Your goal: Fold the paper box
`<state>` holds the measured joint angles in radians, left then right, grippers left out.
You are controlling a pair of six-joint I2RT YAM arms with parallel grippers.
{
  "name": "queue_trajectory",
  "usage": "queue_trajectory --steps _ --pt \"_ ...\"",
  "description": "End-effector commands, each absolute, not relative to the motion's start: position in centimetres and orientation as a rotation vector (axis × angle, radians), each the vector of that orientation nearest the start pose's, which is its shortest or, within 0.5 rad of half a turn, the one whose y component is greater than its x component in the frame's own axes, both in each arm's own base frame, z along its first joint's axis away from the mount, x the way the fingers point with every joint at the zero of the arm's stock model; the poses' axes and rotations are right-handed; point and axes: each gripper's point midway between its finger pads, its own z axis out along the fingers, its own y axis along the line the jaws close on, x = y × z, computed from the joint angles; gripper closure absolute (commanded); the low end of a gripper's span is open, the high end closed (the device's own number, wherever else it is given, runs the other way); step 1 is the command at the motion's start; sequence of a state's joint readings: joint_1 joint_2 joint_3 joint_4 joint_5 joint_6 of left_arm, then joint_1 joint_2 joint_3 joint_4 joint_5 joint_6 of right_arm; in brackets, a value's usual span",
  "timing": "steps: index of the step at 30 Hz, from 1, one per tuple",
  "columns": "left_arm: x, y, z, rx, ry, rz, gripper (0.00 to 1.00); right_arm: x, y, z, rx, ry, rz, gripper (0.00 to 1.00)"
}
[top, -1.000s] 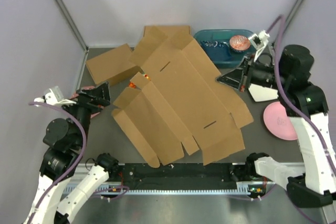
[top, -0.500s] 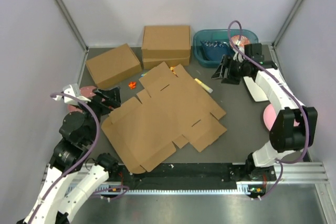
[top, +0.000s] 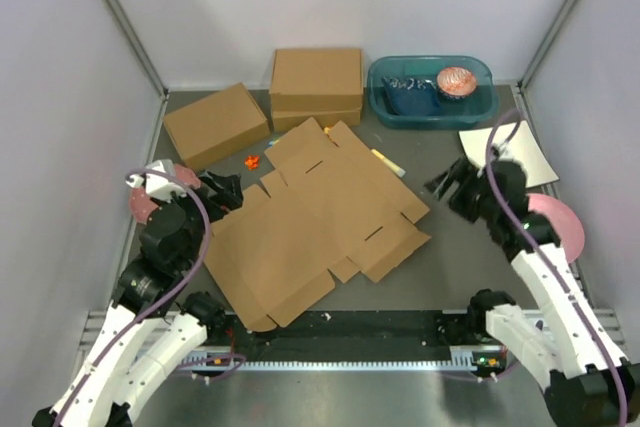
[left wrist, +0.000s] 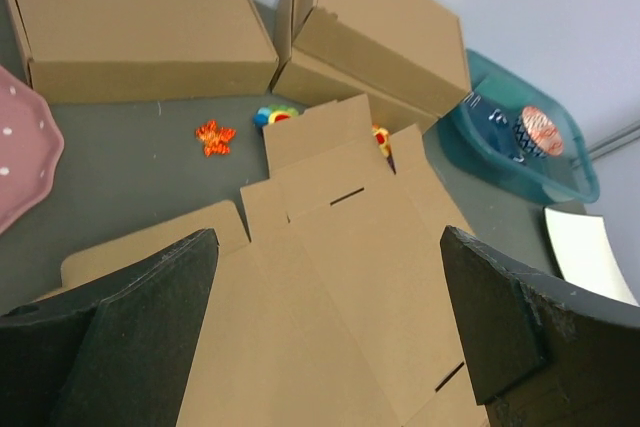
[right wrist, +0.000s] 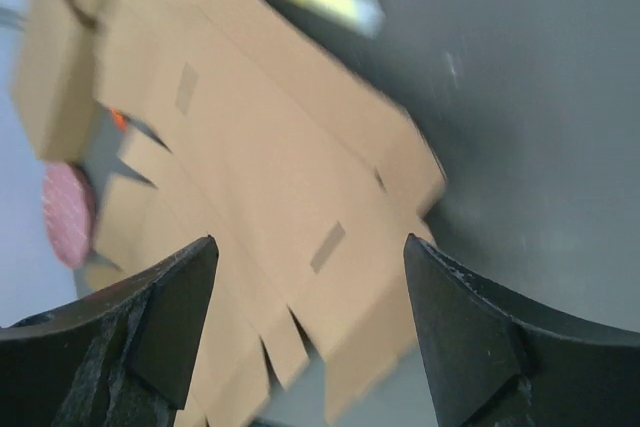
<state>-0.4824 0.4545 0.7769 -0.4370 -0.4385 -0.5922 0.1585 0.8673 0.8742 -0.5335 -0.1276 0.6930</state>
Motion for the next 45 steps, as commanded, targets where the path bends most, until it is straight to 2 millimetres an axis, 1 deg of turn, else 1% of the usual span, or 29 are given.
queue_trajectory --steps 1,5,8,9,11,14,15,17,18,20,21,22,23,24,25,26,27,28,29,30,31,32,33,34,36,37,40,41,45 --pt "23.8 -7.2 28.6 -0.450 1.674 -0.490 0.02 22.4 12.0 13.6 0.732 2.251 0.729 0.23" --pt "24.0 -8.5 27.1 -0.442 1.714 -0.545 0.01 21.4 14.5 12.2 0.714 2.228 0.824 0.22" --pt "23.8 -8.9 26.4 -0.442 1.723 -0.579 0.01 21.1 15.3 10.8 0.714 2.251 0.813 0.21" --pt "23.7 -9.0 26.3 -0.443 1.724 -0.584 0.01 21.3 15.6 10.6 0.719 2.246 0.832 0.21" --pt "23.5 -8.8 25.8 -0.445 1.730 -0.583 0.01 21.1 16.0 8.8 0.729 2.297 0.818 0.21" --pt "23.0 -8.6 24.9 -0.452 1.746 -0.576 0.02 21.2 17.5 7.8 0.701 2.320 0.875 0.22" --pt "22.9 -8.6 24.8 -0.446 1.748 -0.574 0.02 21.0 17.9 6.8 0.700 2.351 0.862 0.26" --pt "22.7 -8.4 24.5 -0.443 1.756 -0.565 0.02 21.6 18.7 6.3 0.679 2.348 0.863 0.33" --pt "22.7 -8.2 24.4 -0.445 1.758 -0.554 0.02 21.2 19.1 4.7 0.662 2.407 0.822 0.47" --pt "22.5 -8.0 24.6 -0.442 1.758 -0.544 0.02 21.5 19.7 4.7 0.640 2.426 0.810 0.61" --pt "22.5 -7.9 24.7 -0.438 1.759 -0.533 0.03 21.4 20.0 4.8 0.613 2.435 0.809 0.74" --pt "22.4 -7.6 24.9 -0.442 1.756 -0.522 0.03 22.1 20.1 6.0 0.602 2.389 0.810 0.80" --pt "22.3 -7.4 25.2 -0.442 1.753 -0.514 0.02 21.9 19.7 6.5 0.589 2.391 0.782 0.85" --pt "22.2 -7.3 25.4 -0.437 1.750 -0.508 0.02 22.4 19.0 7.4 0.554 2.363 0.734 0.96" --pt "22.2 -7.1 25.5 -0.440 1.746 -0.500 0.03 23.3 19.3 11.0 0.514 2.277 0.773 1.00" --pt "22.1 -7.0 25.8 -0.439 1.740 -0.499 0.02 22.8 18.4 11.7 0.494 2.298 0.719 1.00" --pt "22.1 -6.9 26.0 -0.438 1.734 -0.496 0.03 23.2 18.0 13.5 0.420 2.261 0.685 1.00" --pt "22.1 -6.8 26.2 -0.440 1.725 -0.495 0.03 23.9 18.3 17.9 0.367 2.178 0.724 1.00" --pt "22.1 -6.6 26.6 -0.446 1.715 -0.489 0.02 23.9 18.1 20.6 0.316 2.129 0.736 1.00" --pt "22.1 -6.5 26.9 -0.446 1.704 -0.488 0.02 23.2 17.7 21.7 0.212 2.143 0.693 1.00" --pt "22.1 -6.4 27.3 -0.447 1.694 -0.487 0.02 23.4 18.0 26.5 0.147 2.062 0.734 1.00" --pt "22.1 -6.3 28.0 -0.450 1.679 -0.485 0.02 23.2 18.4 28.1 0.081 2.054 0.740 1.00" --pt "22.1 -6.2 28.5 -0.445 1.671 -0.481 0.02 22.0 18.5 28.6 -0.031 2.094 0.739 1.00" --pt "22.1 -6.1 28.9 -0.445 1.666 -0.476 0.02 21.8 18.7 32.2 -0.077 2.033 0.768 1.00" --pt "21.9 -5.7 30.8 -0.446 1.629 -0.474 0.02 20.1 20.1 33.6 -0.232 2.063 0.845 1.00" --pt "21.7 -5.5 31.3 -0.442 1.622 -0.472 0.02 19.2 20.1 35.3 -0.275 2.052 0.873 1.00" --pt "21.0 -4.8 33.6 -0.443 1.570 -0.473 0.01 17.1 20.3 38.4 -0.389 2.009 0.942 1.00" --pt "20.7 -4.6 34.4 -0.444 1.549 -0.482 0.02 16.7 20.2 38.9 -0.416 2.000 0.949 1.00" --pt "20.0 -4.2 35.5 -0.442 1.517 -0.497 0.01 14.7 21.0 40.6 -0.526 1.955 1.049 1.00"
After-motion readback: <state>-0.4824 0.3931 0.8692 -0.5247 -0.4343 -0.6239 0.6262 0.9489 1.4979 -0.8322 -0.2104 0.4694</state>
